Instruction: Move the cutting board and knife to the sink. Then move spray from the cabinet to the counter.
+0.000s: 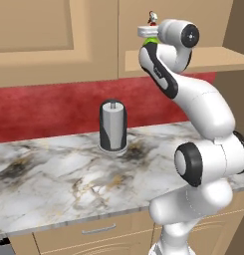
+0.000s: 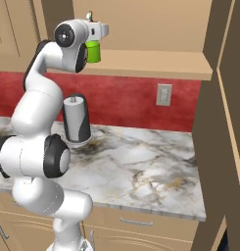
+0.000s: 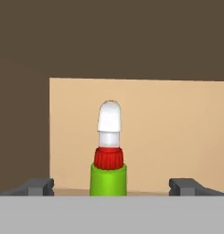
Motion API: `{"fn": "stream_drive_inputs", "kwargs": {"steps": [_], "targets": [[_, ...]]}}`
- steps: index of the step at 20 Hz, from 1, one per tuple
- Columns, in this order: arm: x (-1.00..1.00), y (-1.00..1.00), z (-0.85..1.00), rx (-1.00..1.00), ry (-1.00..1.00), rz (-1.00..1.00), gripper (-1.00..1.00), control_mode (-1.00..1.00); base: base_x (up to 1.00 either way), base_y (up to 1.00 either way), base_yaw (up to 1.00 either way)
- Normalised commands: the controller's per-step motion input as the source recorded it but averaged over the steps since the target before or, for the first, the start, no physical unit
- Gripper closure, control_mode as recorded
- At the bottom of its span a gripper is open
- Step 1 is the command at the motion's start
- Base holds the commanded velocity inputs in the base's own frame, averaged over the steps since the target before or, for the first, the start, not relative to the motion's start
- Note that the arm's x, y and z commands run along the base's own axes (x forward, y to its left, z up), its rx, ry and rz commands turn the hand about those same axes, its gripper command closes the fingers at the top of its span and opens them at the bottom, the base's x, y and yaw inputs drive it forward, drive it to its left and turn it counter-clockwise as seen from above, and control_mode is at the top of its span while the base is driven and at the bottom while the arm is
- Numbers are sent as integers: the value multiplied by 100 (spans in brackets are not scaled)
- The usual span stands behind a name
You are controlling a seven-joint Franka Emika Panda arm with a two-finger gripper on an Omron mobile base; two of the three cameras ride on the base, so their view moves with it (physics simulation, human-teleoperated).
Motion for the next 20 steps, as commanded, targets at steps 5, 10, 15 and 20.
{"fn": "stream_drive_inputs", "kwargs": {"steps": [5, 10, 15, 20], "targets": [[22, 2, 0, 0, 0, 0, -100, -100, 0, 0, 0], [19, 0, 0, 0, 0, 0, -100, -100, 0, 0, 0], [14, 0, 0, 0, 0, 0, -100, -100, 0, 0, 0], [6, 0, 0, 0, 0, 0, -100, -100, 0, 0, 0]]}}
